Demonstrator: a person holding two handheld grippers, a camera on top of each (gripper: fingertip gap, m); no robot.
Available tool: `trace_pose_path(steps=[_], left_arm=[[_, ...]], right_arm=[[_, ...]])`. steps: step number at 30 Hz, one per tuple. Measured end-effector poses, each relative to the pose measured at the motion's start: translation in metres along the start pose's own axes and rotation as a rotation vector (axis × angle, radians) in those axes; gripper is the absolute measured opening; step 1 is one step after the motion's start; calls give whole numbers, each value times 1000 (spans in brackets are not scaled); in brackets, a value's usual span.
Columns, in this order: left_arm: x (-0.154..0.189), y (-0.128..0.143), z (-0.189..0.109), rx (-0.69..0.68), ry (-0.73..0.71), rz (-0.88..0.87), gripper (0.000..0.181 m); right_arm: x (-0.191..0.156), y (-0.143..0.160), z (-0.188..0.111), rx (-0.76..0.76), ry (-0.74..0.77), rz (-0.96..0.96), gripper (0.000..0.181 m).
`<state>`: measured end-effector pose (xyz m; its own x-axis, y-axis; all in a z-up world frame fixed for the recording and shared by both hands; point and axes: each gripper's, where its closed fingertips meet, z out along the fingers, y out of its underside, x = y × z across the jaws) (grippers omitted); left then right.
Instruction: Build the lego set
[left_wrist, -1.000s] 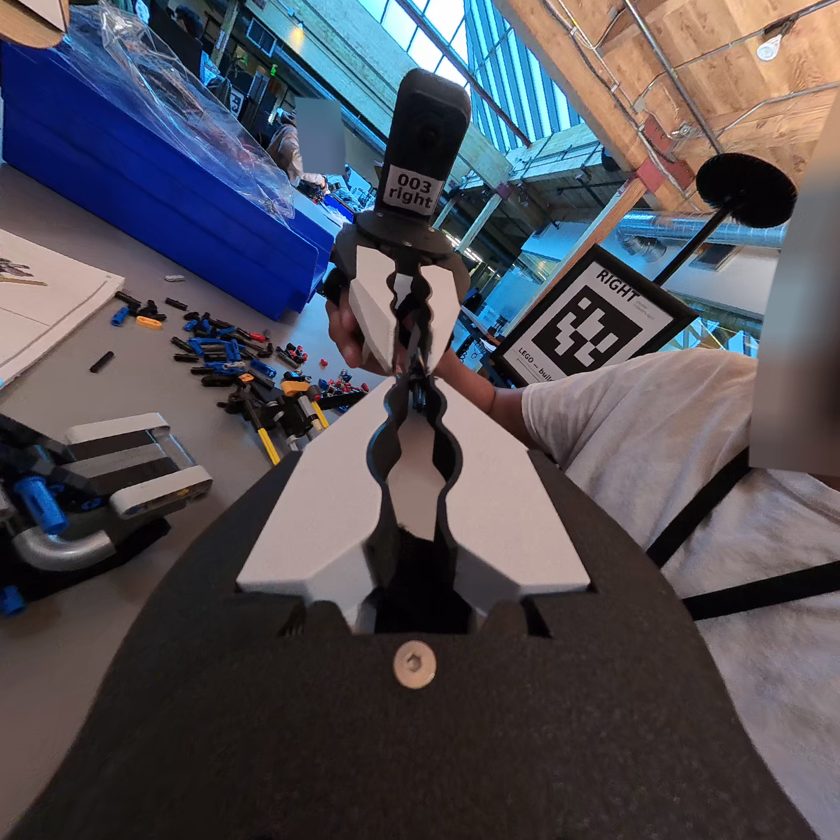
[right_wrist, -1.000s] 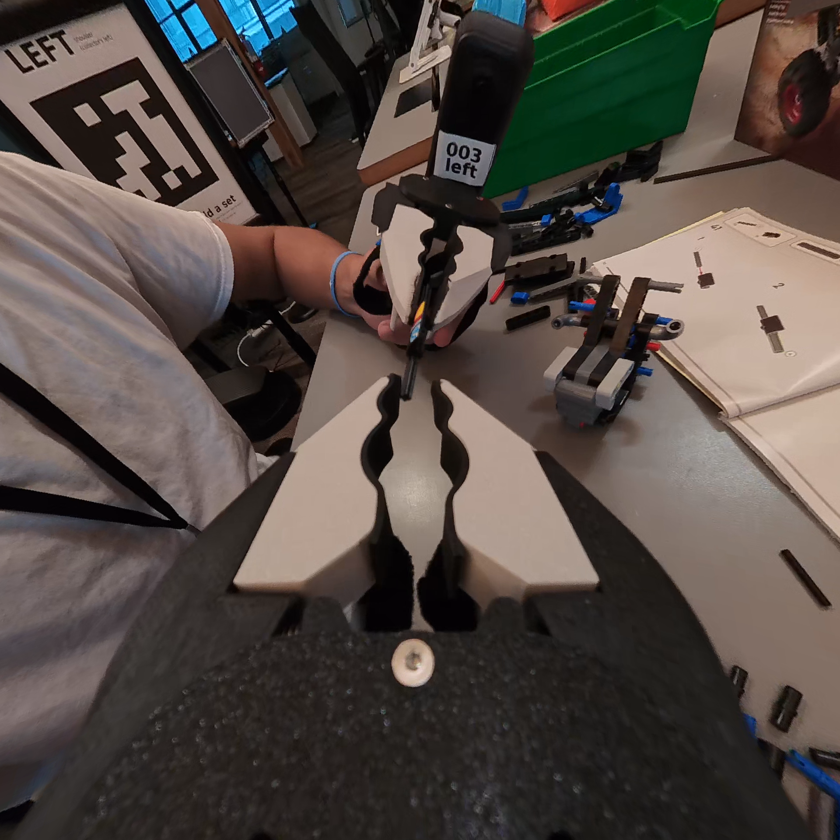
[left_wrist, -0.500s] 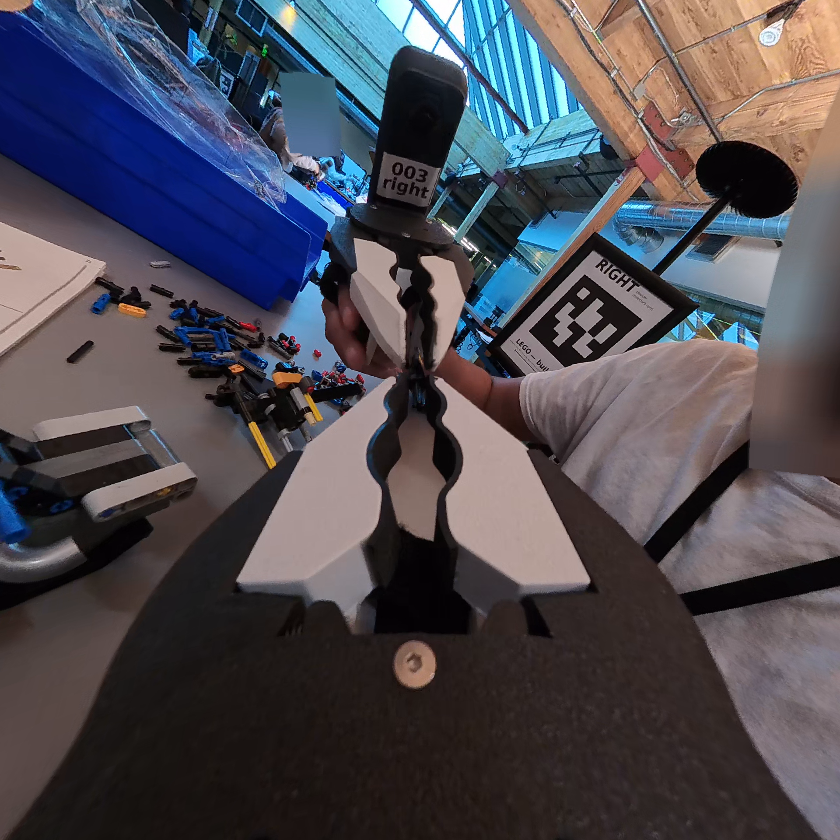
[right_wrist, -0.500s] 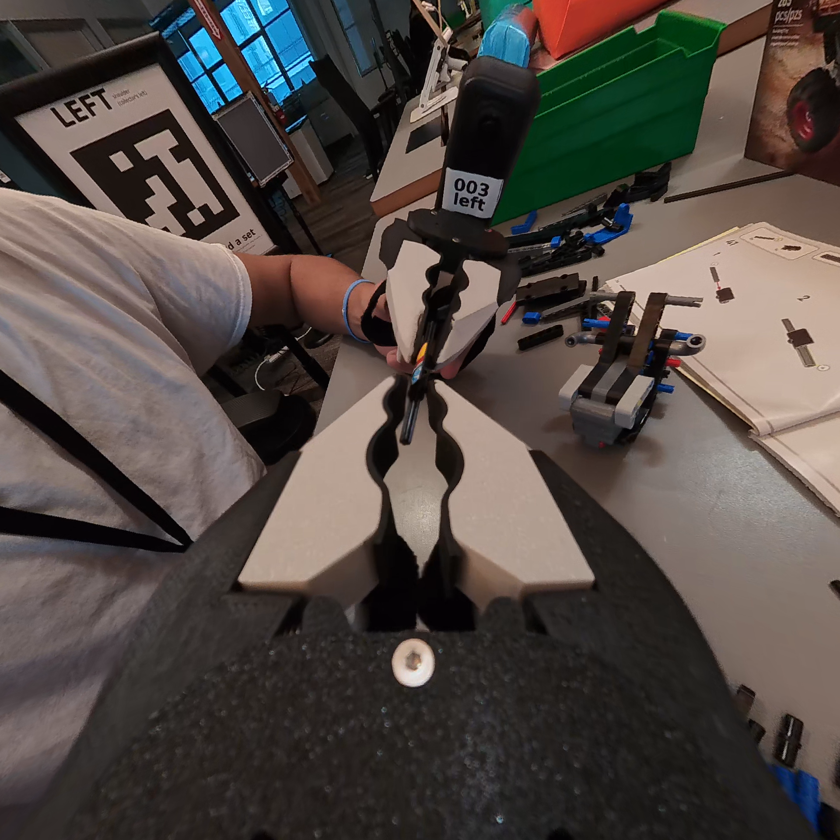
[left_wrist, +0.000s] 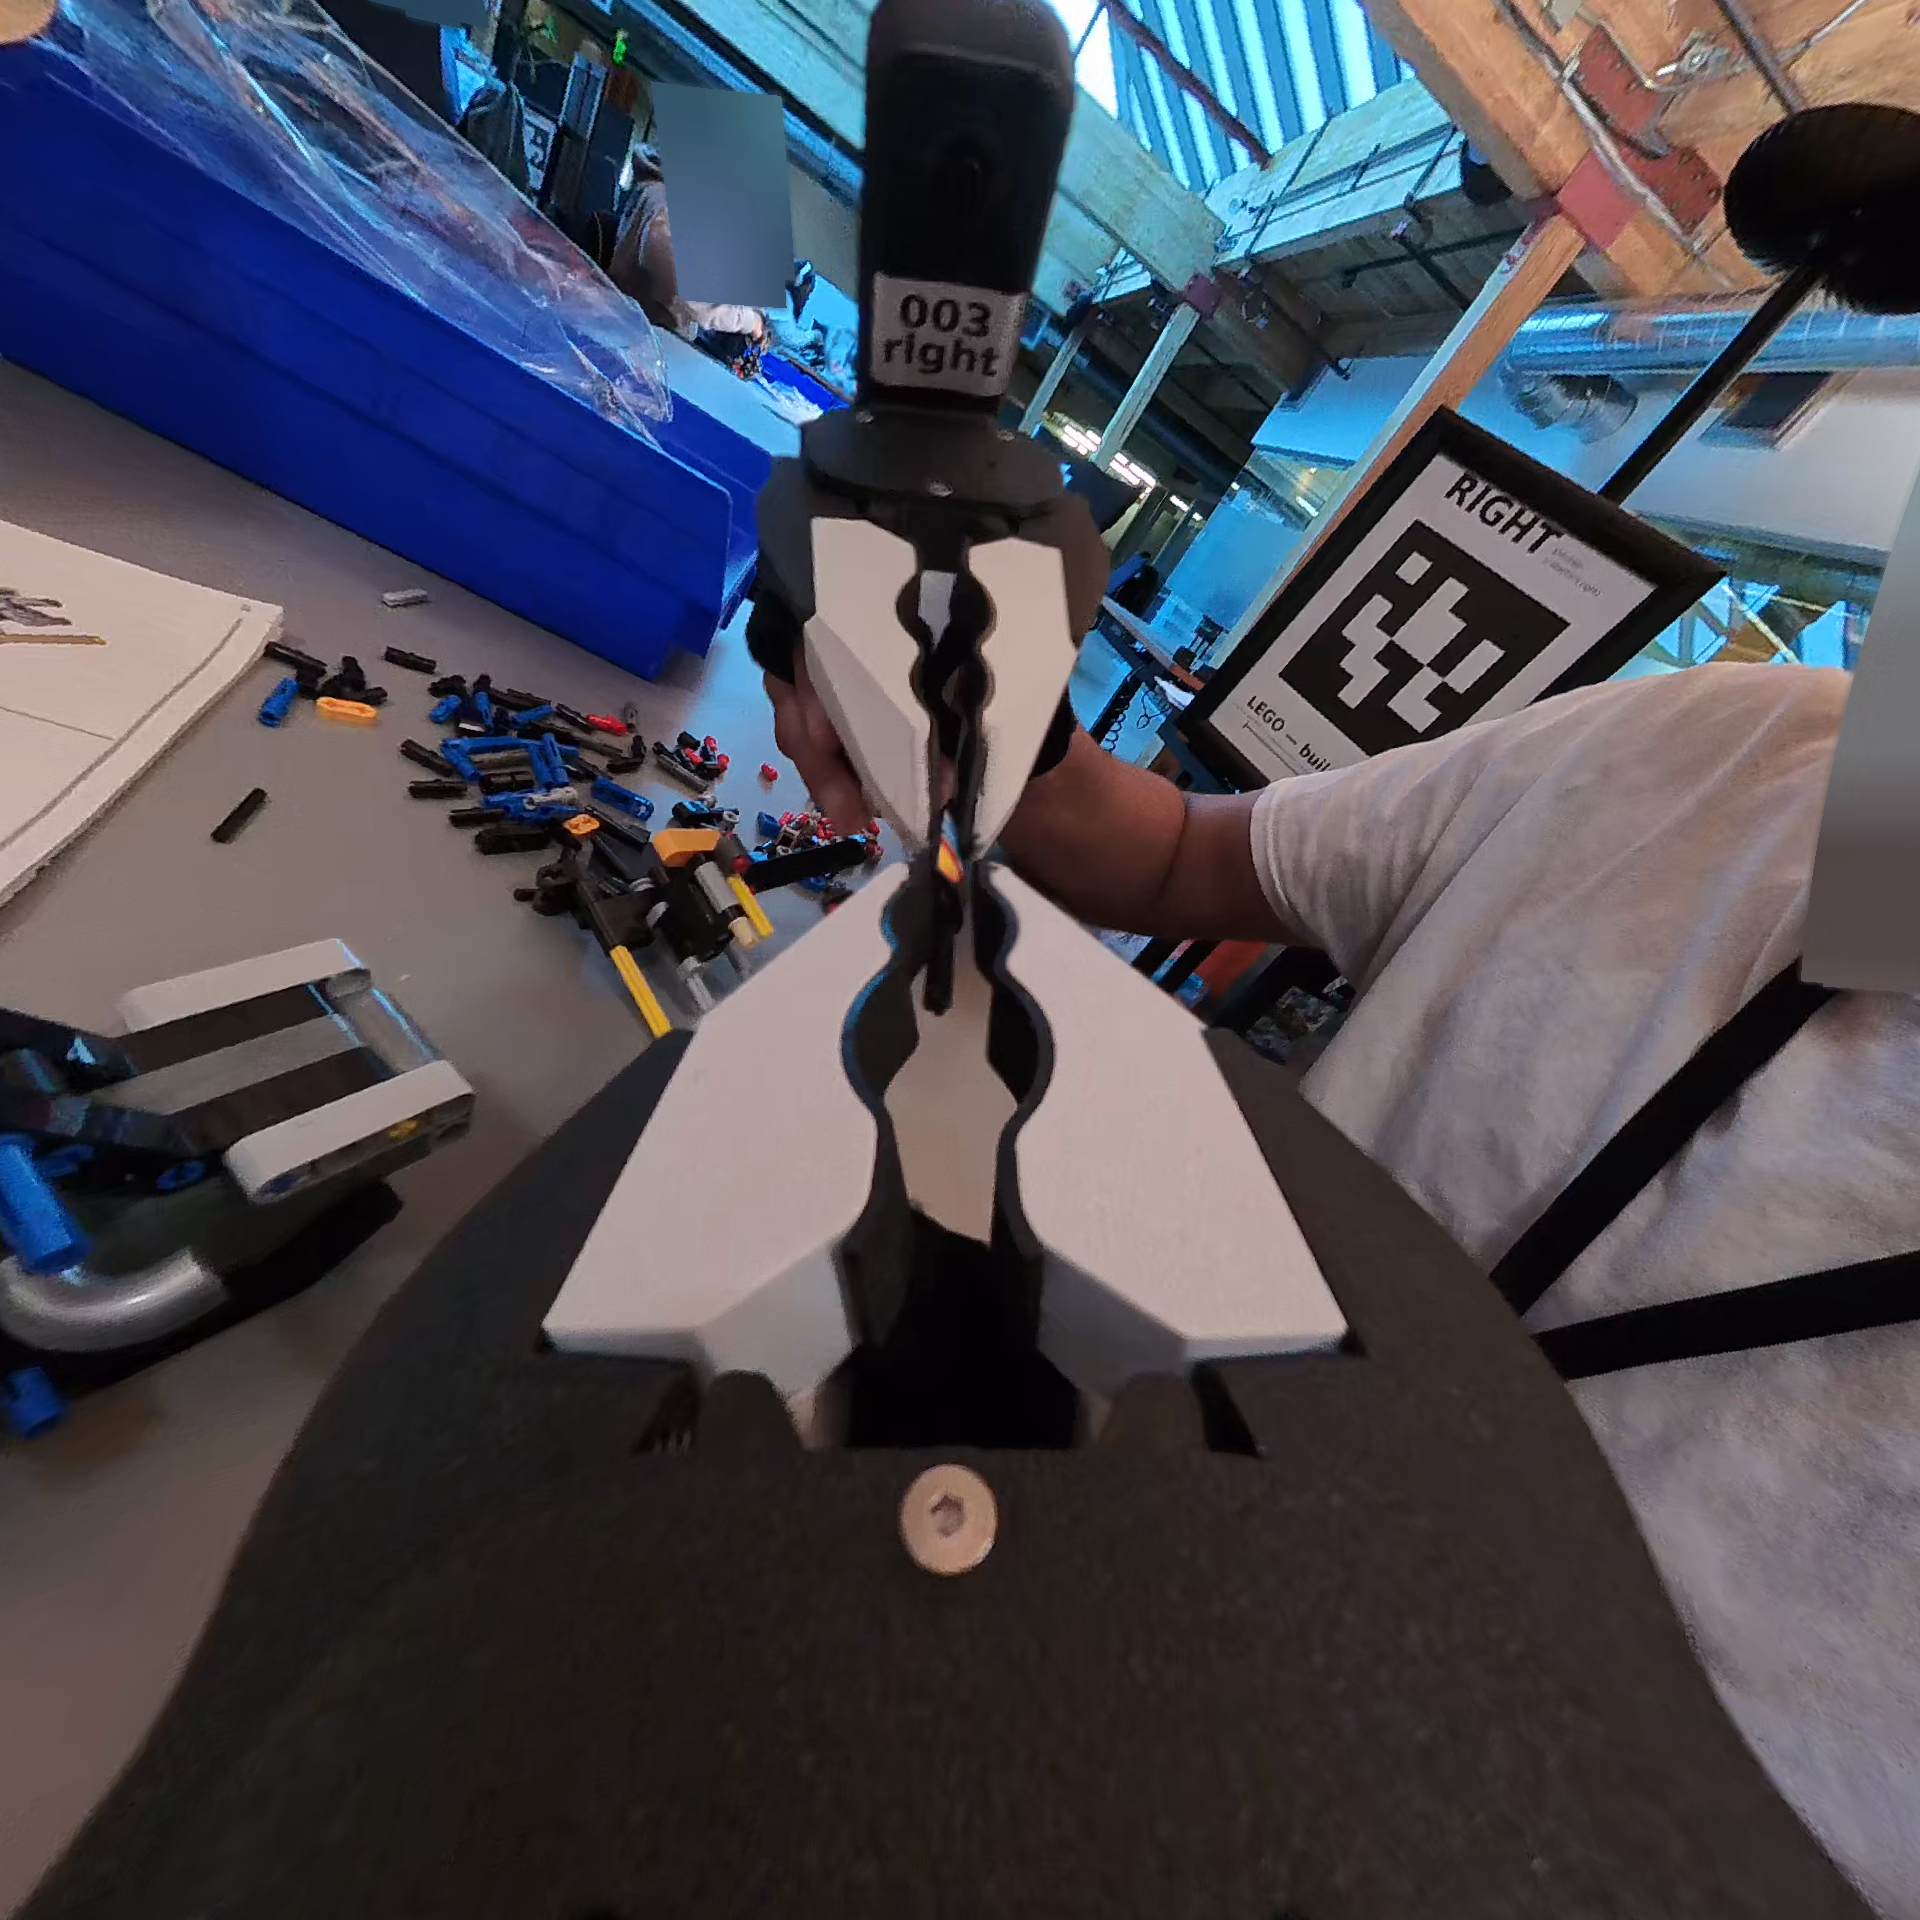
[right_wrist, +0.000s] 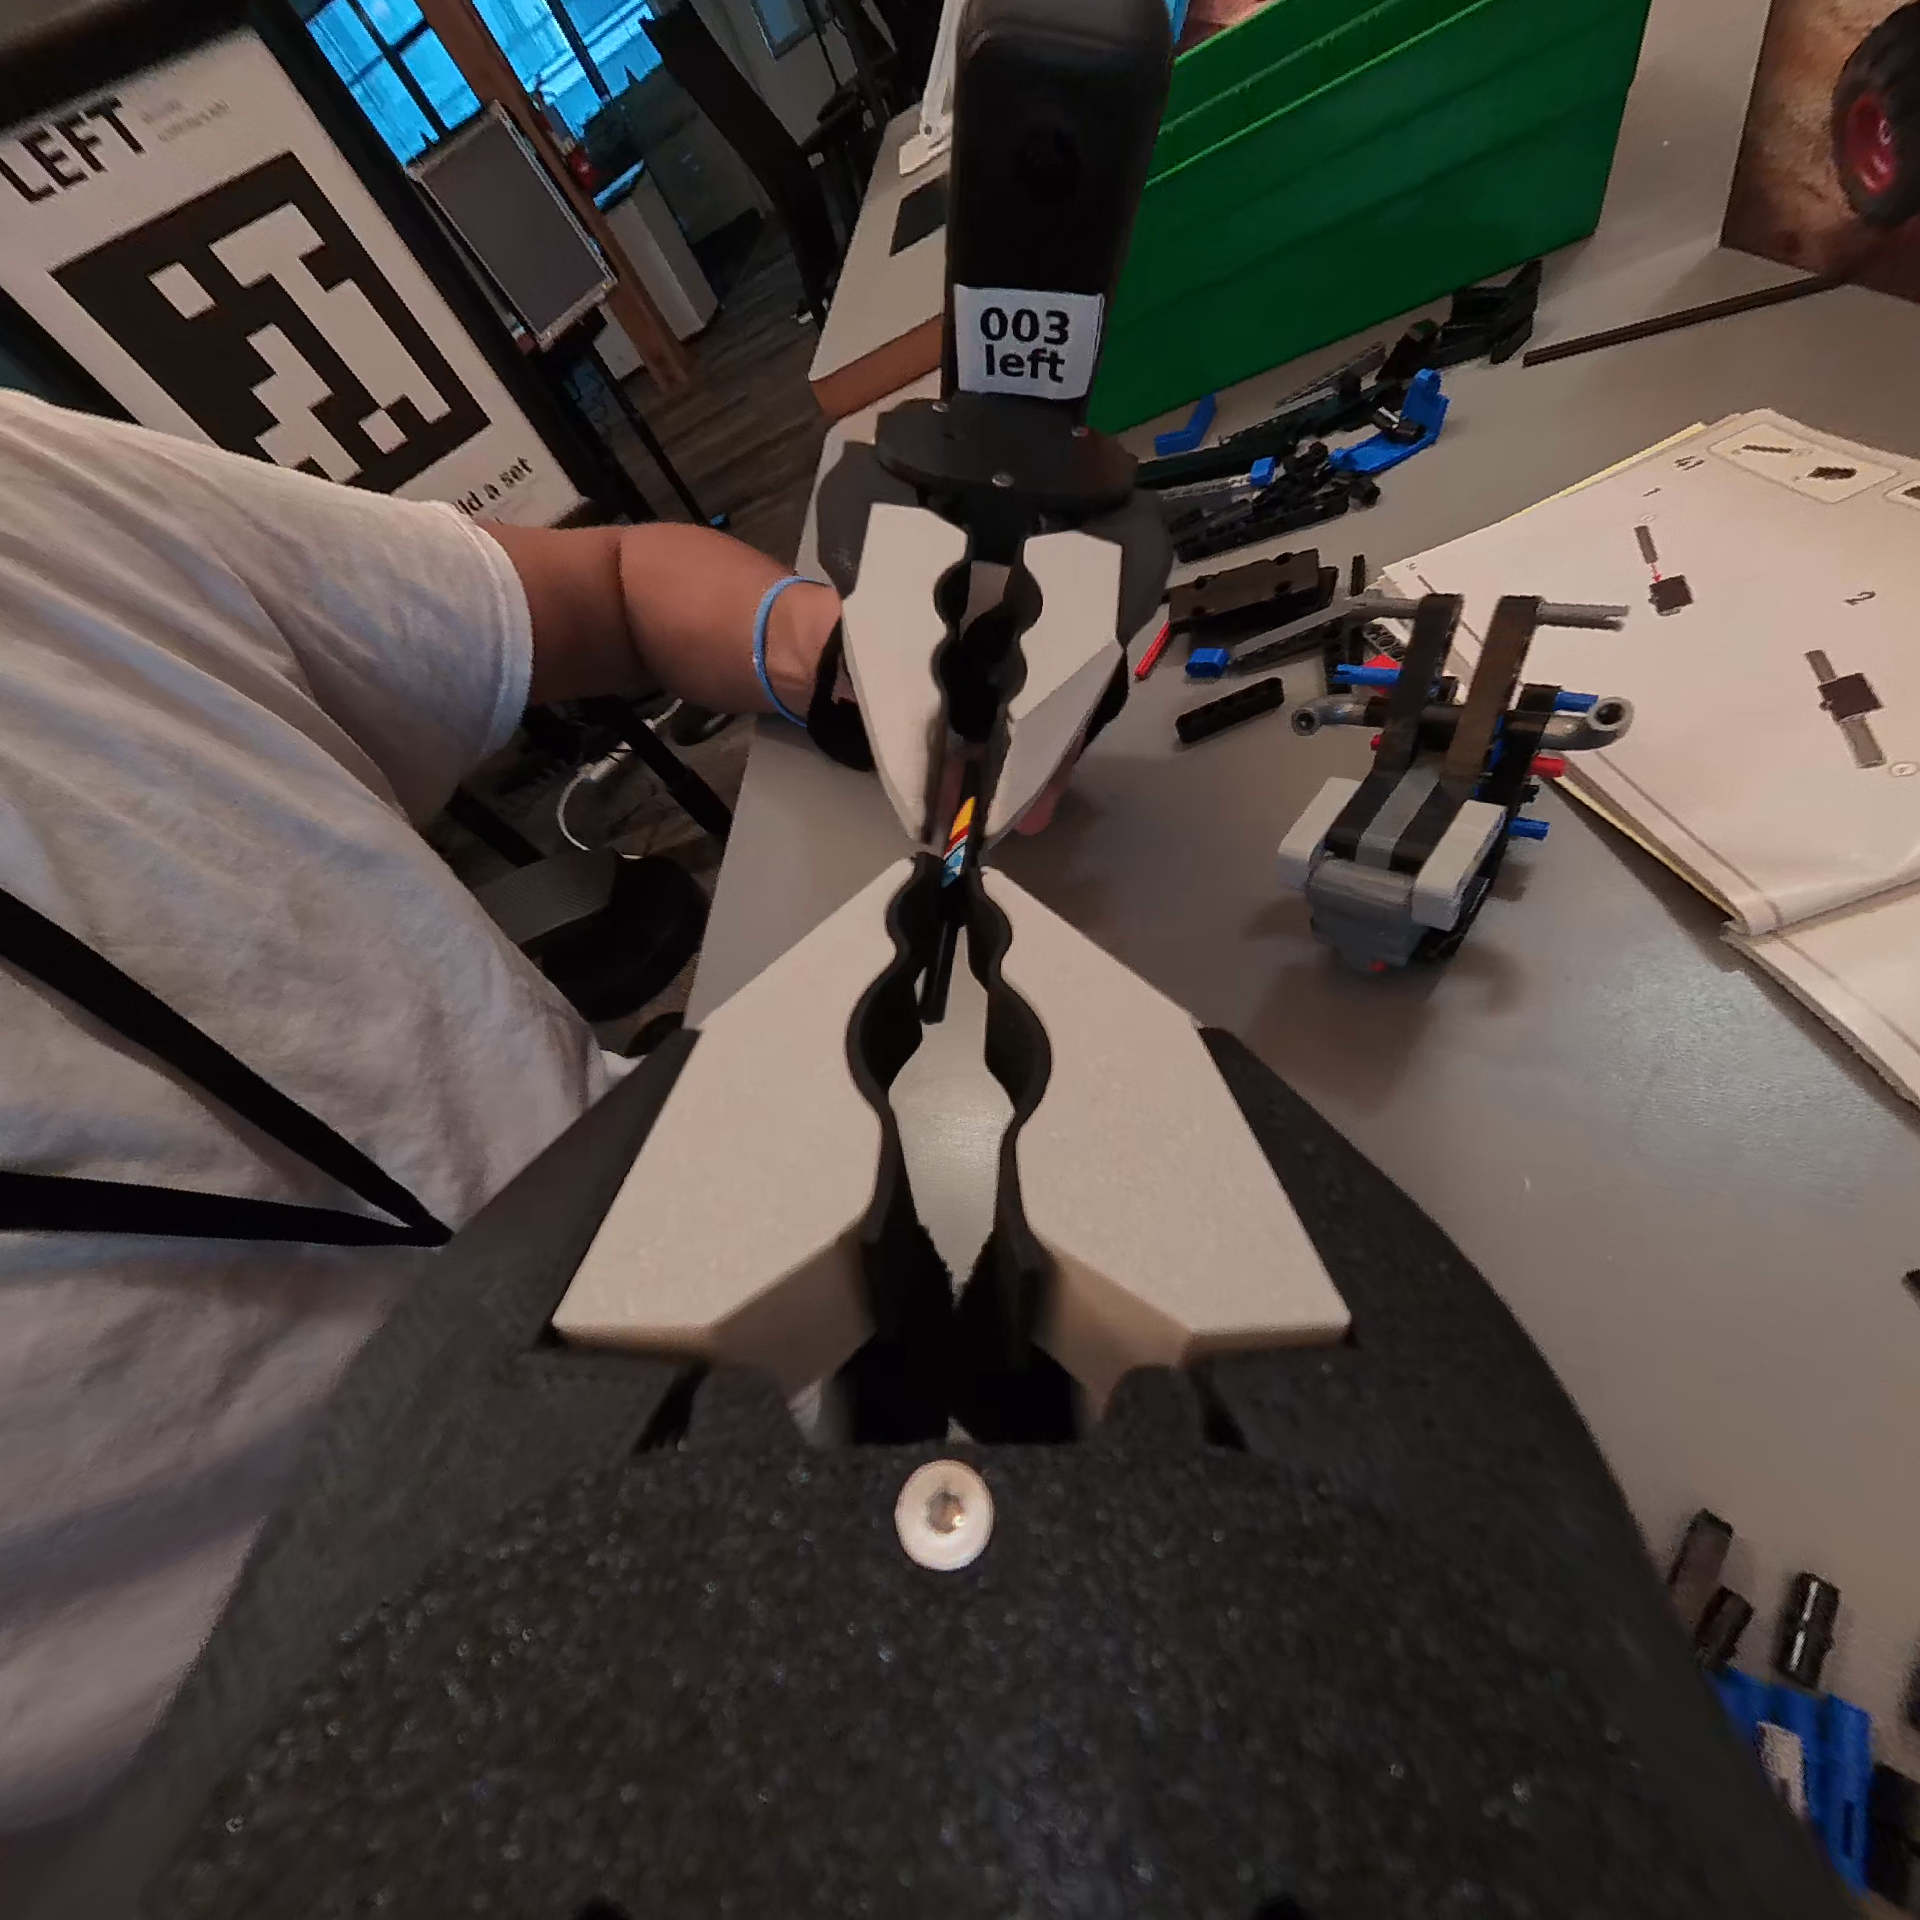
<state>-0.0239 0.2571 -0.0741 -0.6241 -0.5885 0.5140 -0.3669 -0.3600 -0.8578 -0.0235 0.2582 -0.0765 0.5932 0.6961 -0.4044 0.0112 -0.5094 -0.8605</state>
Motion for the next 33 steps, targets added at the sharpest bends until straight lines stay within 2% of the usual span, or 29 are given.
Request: trace_pose_path(steps=[7,12,21,33], left_arm=[[4,0,-1,-5,43,-58,0],[6,-2,-2,-1,22,-11,0],[-1,5,-4,-65,-68,138,0],[-8,12,-9,-150,-124,204,0]], right_arm=[[-3,0,2,-6,12,-37,4],[-4,-3,1,24,-4,-30,5],[1,1,-5,-19,36,-79,3],[6,-2,-11,2,53,-78,3]])
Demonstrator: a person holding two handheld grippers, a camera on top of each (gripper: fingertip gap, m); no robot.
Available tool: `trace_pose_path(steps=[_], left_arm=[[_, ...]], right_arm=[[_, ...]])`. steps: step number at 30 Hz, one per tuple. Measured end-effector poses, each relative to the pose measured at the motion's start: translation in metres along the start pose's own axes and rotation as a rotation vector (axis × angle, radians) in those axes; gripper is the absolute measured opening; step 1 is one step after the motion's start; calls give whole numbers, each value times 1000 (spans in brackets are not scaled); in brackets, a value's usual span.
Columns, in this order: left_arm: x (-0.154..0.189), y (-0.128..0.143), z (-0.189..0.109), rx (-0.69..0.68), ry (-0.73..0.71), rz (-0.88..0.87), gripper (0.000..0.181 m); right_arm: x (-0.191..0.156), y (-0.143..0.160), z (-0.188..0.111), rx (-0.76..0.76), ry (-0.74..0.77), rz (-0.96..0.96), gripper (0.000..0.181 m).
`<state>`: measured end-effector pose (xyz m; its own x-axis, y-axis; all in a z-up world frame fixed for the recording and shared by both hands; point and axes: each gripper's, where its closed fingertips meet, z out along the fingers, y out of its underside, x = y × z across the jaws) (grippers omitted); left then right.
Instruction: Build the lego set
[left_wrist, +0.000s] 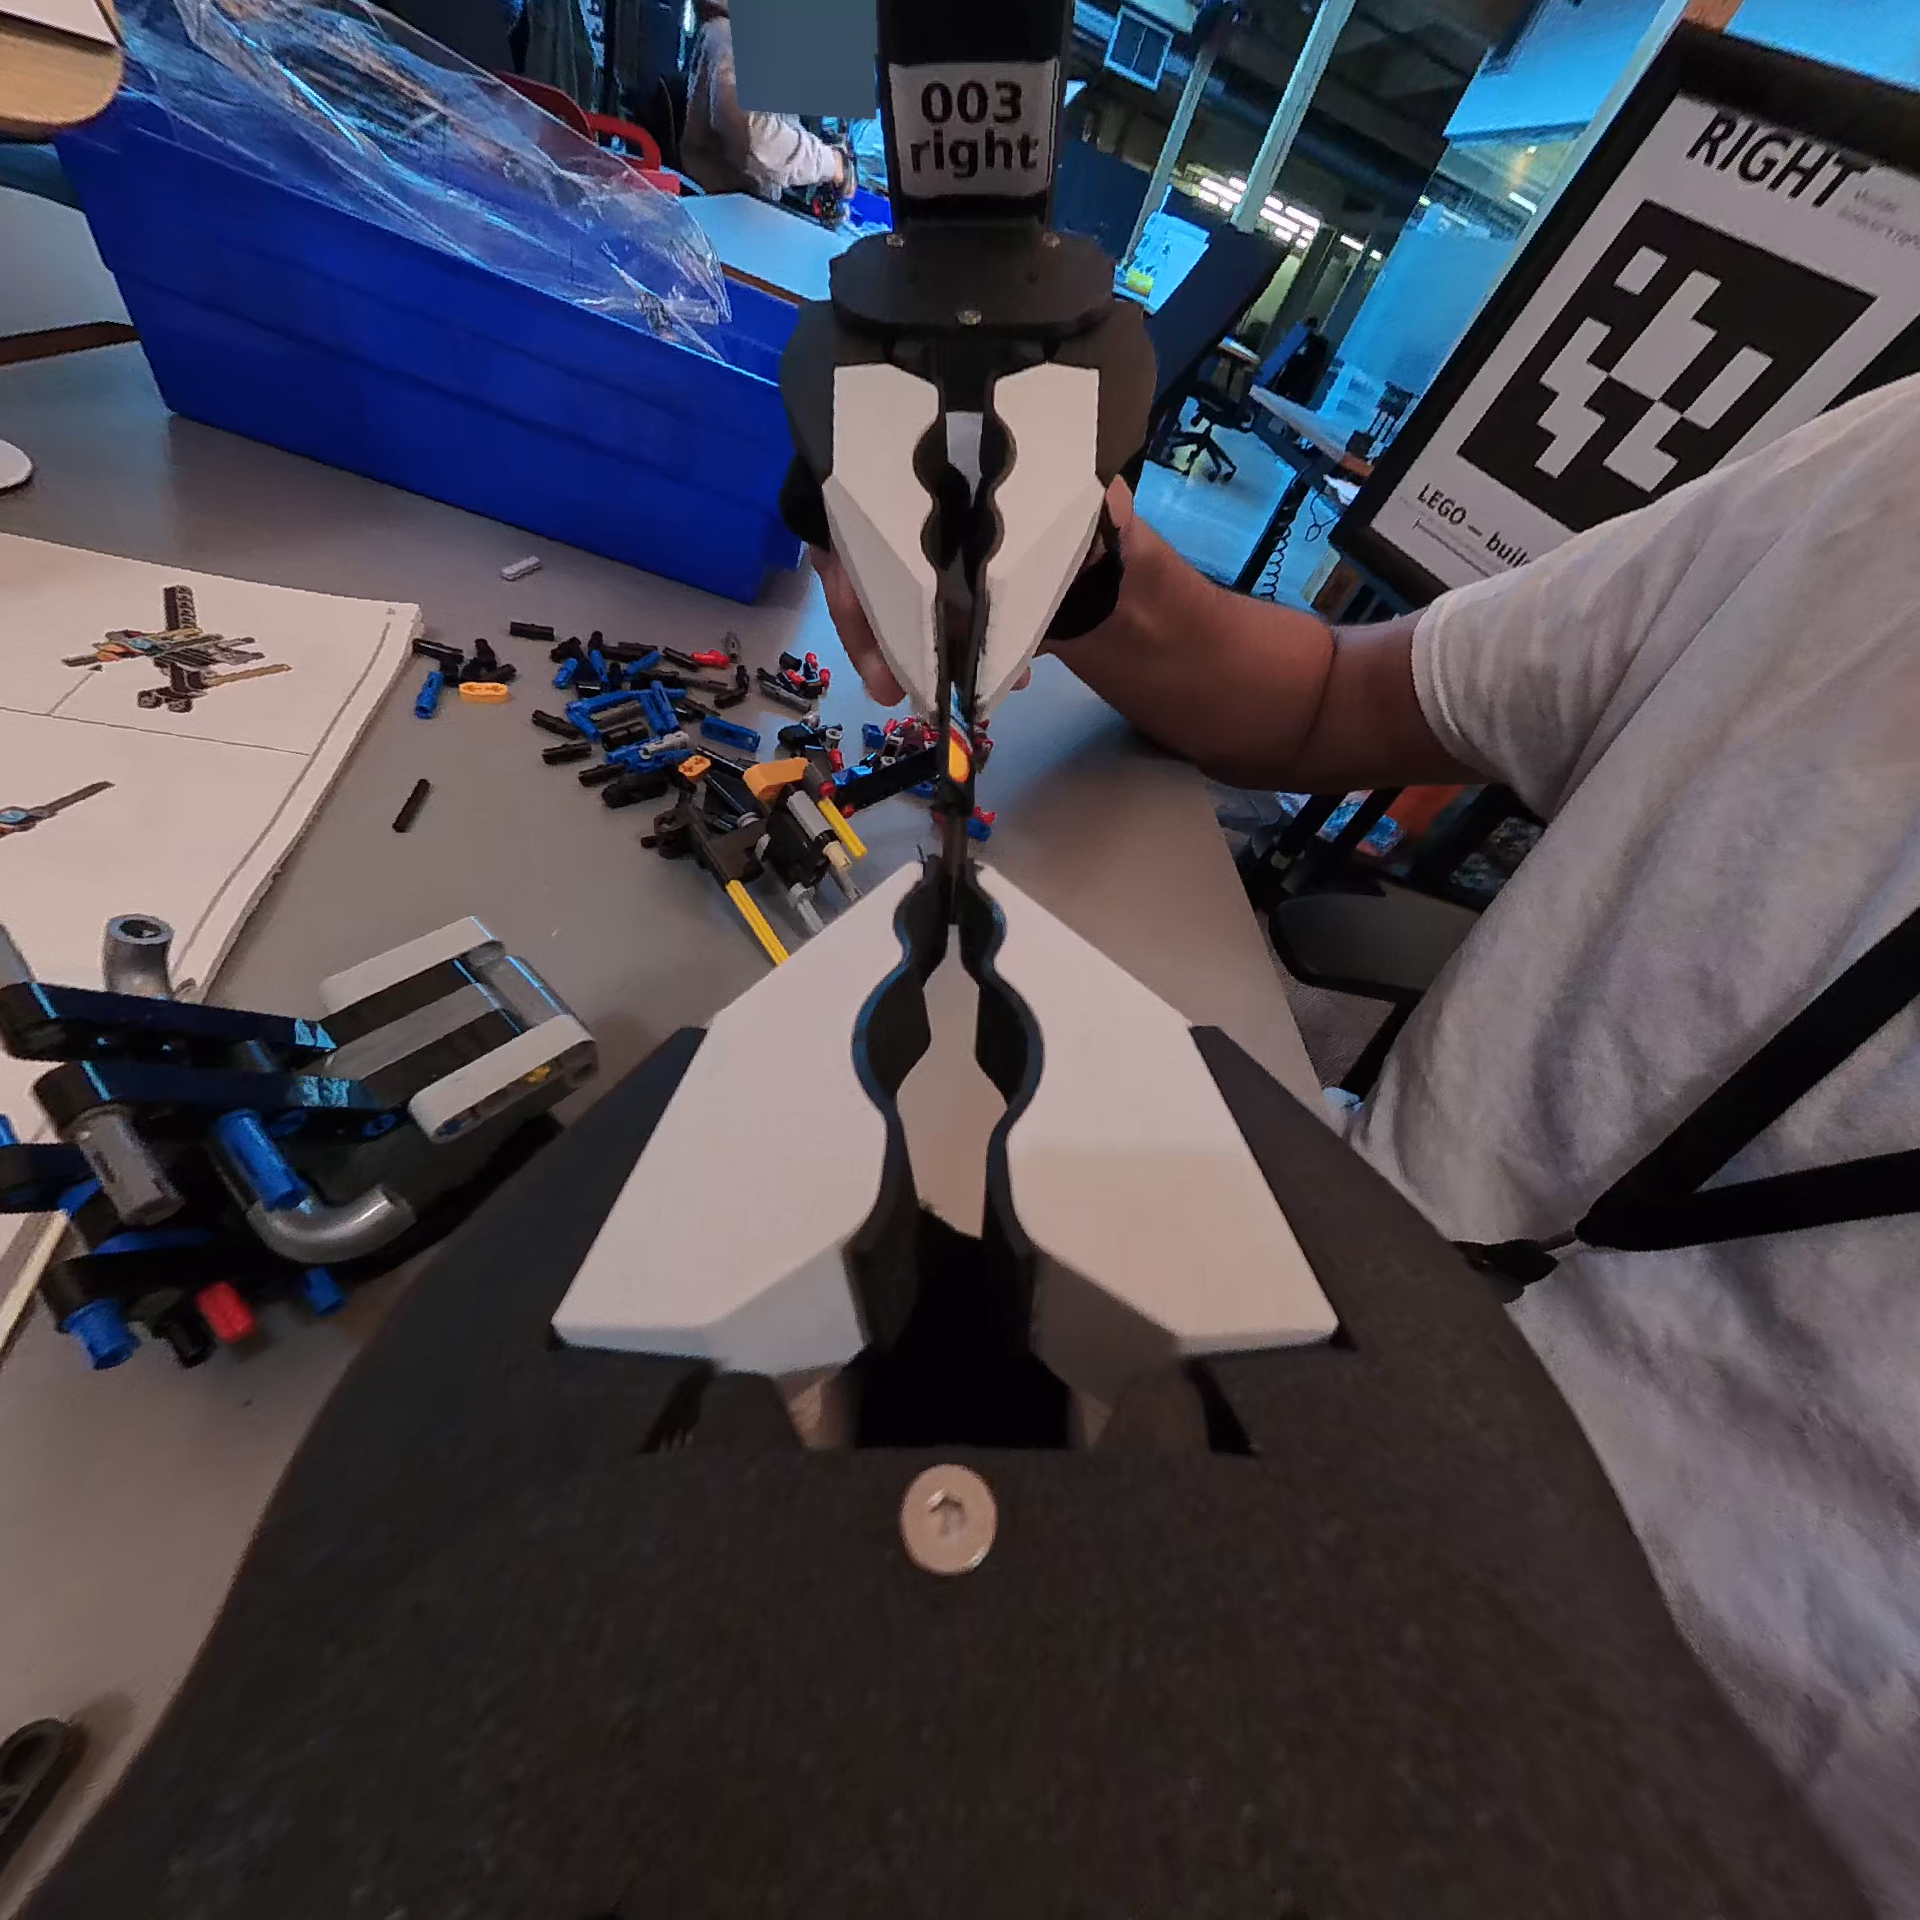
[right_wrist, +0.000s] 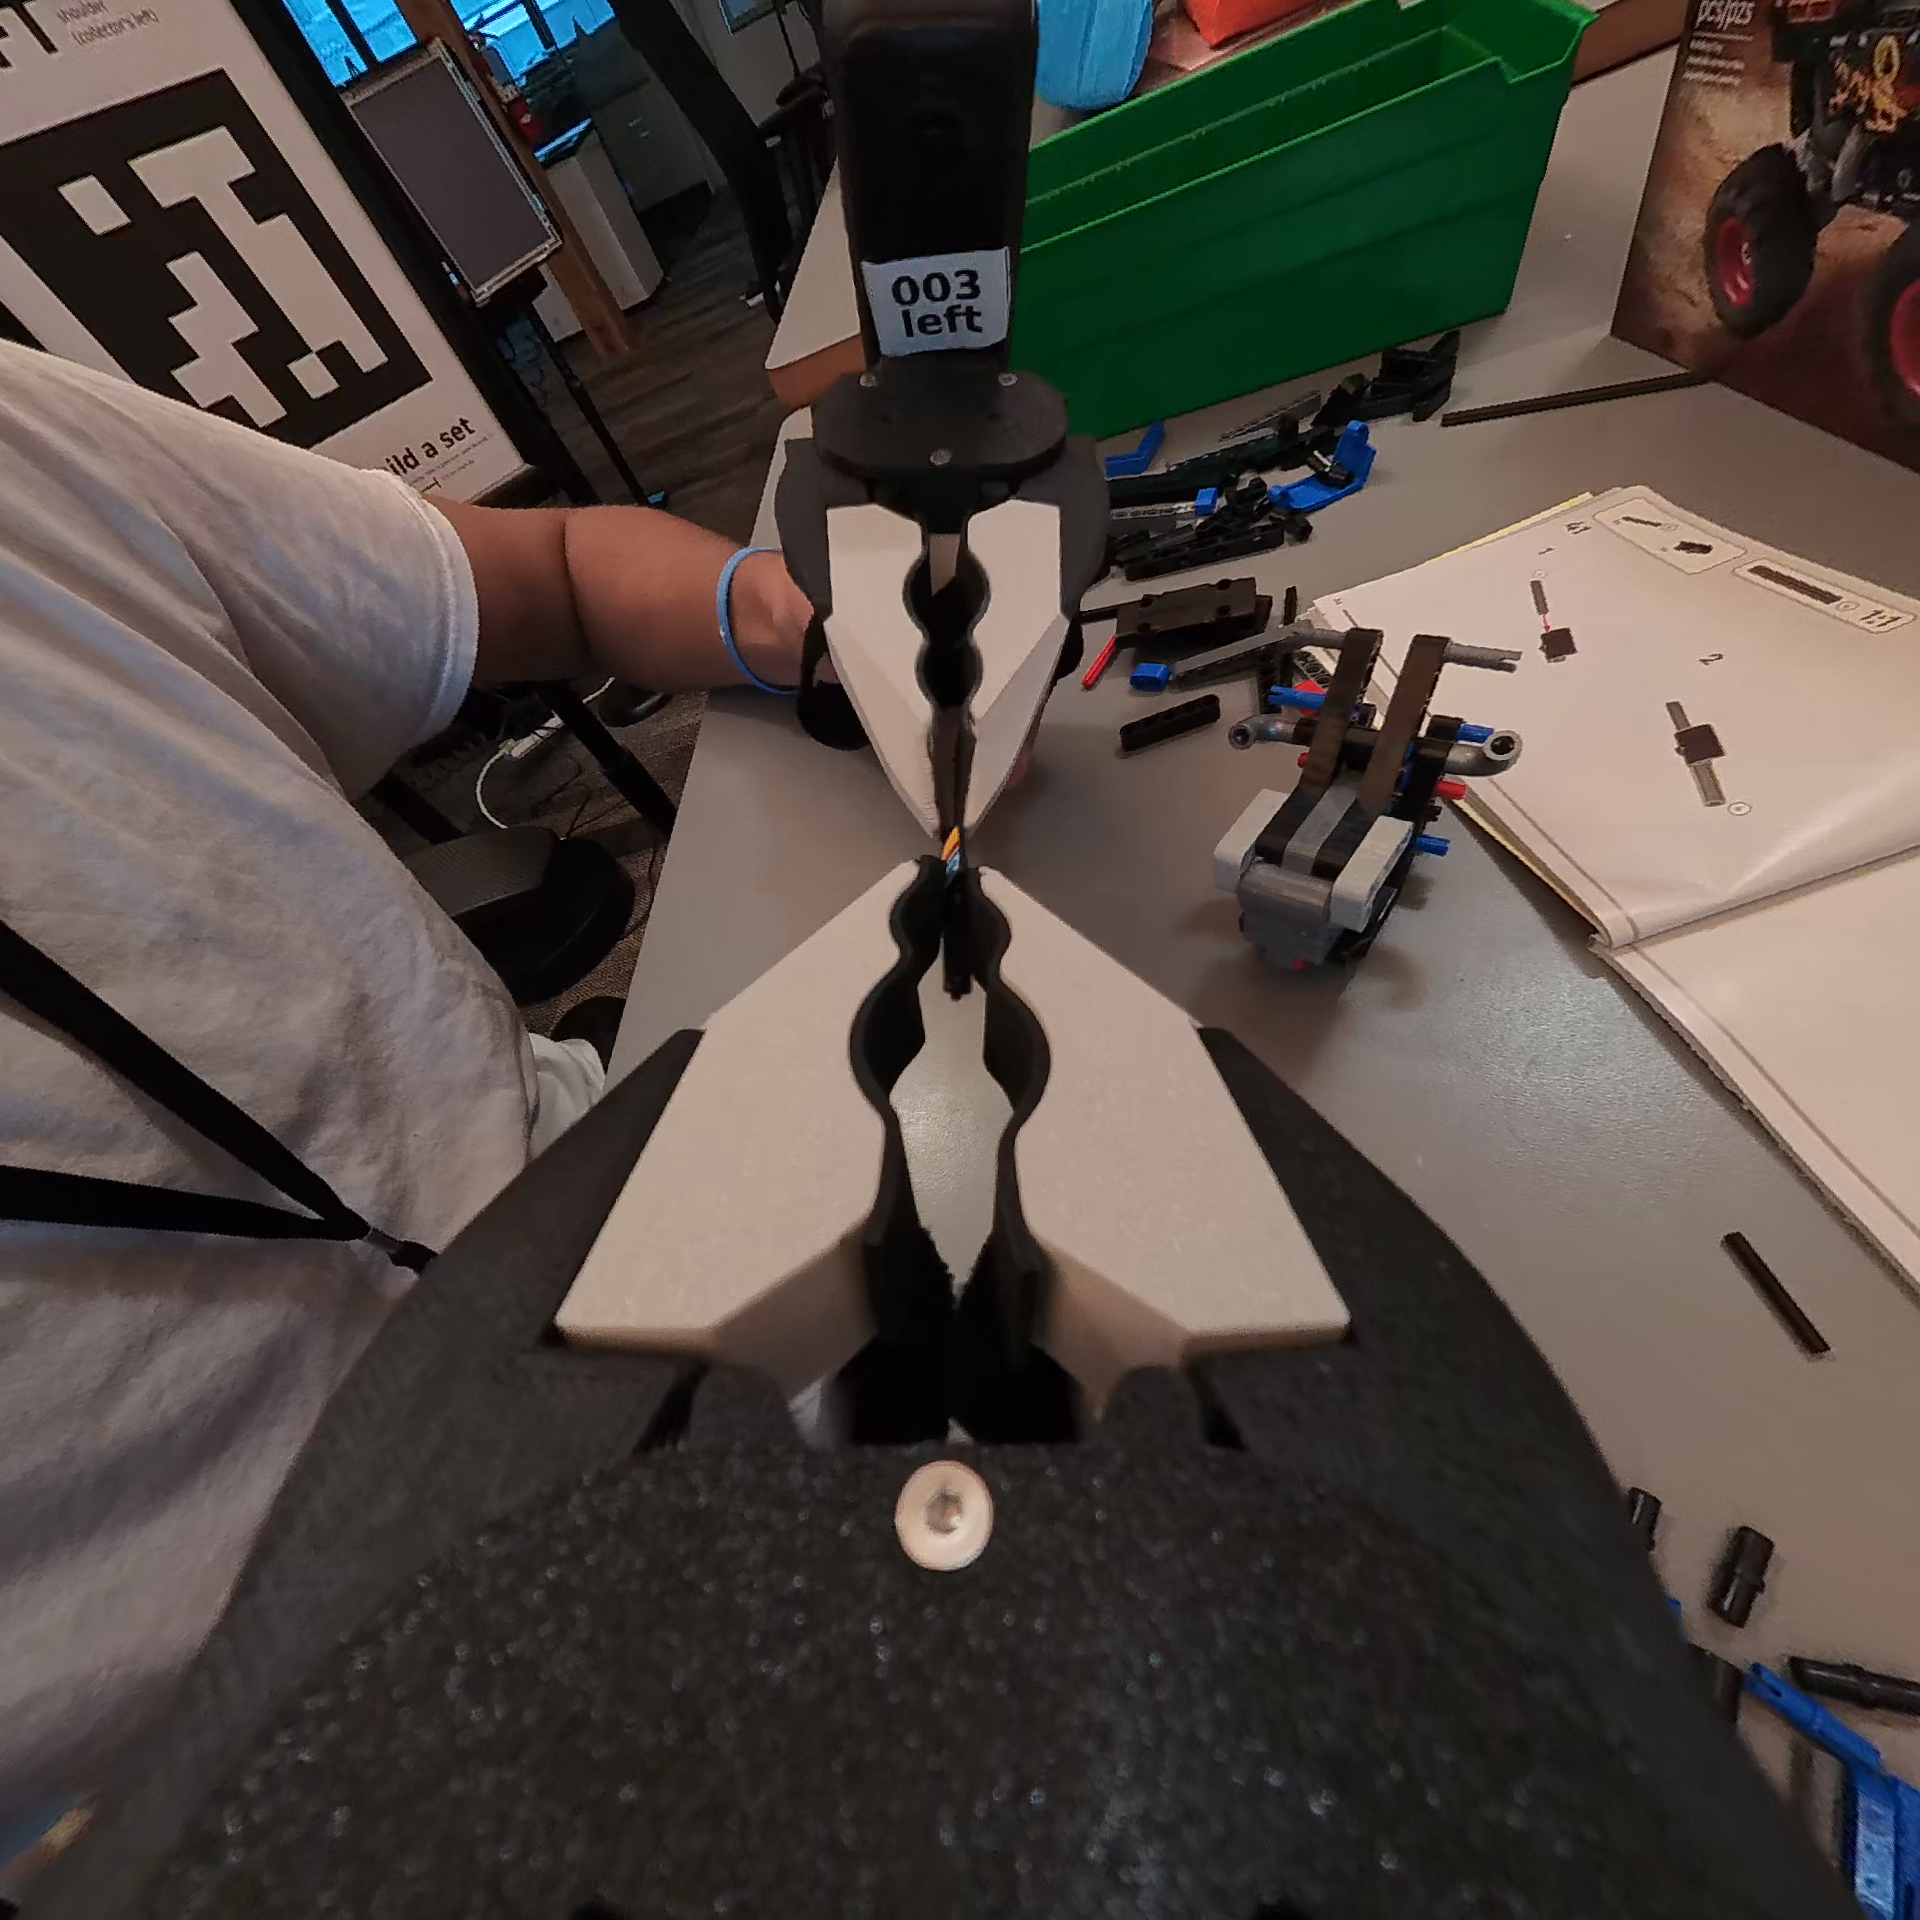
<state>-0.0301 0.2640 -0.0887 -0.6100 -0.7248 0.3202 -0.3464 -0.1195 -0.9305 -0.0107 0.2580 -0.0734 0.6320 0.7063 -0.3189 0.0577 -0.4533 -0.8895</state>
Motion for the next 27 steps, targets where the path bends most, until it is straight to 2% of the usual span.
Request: trace_pose_path(steps=[15,19,23,25,27], left_arm=[[-16,2,-5,-33,-119,37,0],[-42,-3,-23,-59,-292,107,4],[-71,-17,-56,-76,-572,211,20],[-81,-21,-68,-72,-667,186,27],[-89,-14,-71,-111,-703,108,34]], right_arm=[[17,-2,-7,16,84,25,2],[29,0,-15,-6,162,-10,2],[20,-3,-20,2,78,20,2],[13,1,-20,-32,62,12,2],[-3,8,-17,-64,73,14,2]])
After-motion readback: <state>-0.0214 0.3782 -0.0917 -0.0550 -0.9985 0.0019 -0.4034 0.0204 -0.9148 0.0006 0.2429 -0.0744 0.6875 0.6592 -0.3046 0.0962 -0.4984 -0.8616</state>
